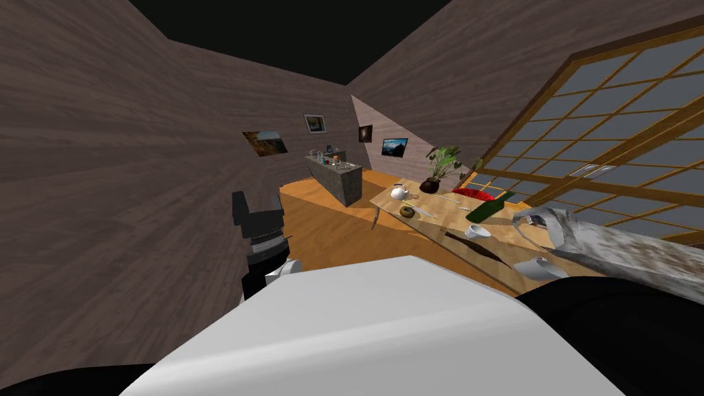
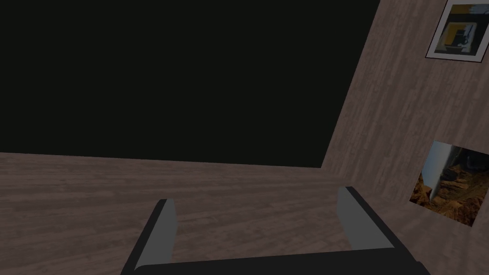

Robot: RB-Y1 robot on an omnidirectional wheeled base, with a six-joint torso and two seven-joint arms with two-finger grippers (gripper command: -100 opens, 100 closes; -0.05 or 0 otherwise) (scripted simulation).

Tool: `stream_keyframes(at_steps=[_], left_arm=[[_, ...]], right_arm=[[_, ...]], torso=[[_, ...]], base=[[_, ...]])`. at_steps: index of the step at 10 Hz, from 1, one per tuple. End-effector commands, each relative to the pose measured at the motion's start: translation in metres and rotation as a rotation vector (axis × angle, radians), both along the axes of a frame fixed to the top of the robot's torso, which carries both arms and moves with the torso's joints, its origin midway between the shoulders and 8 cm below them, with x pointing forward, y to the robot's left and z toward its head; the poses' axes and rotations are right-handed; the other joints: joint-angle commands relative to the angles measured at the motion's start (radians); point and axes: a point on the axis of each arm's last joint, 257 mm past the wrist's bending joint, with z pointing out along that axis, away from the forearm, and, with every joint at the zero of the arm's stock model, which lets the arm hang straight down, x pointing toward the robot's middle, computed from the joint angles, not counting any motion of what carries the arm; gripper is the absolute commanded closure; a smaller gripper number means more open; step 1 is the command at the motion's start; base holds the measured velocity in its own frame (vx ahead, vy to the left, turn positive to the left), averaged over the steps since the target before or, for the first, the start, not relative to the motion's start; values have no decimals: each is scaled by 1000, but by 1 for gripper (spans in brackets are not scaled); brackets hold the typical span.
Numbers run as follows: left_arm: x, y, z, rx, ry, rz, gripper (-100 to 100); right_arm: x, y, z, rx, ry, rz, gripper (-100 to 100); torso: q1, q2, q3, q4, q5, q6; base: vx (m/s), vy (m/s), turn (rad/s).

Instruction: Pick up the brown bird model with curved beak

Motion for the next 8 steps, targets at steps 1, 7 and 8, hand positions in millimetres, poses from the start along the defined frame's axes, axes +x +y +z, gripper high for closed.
stream_keyframes(at_steps=[1, 7, 8], left_arm=[[0, 0, 0, 0, 0, 0, 0], [0, 0, 0, 0, 0, 0, 0], [0, 0, 0, 0, 0, 0, 0]], right_arm=[[-17, -15, 3, -33, 37, 4, -100], [-82, -87, 40, -181, 219, 69, -100], [-82, -87, 40, -181, 219, 69, -100]], torso=[[0, 0, 0, 0, 0, 0], [-5, -5, -3, -1, -1, 0], [-5, -4, -3, -1, -2, 1]], base=[[78, -56, 189], [117, -109, 222], [46, -60, -40]])
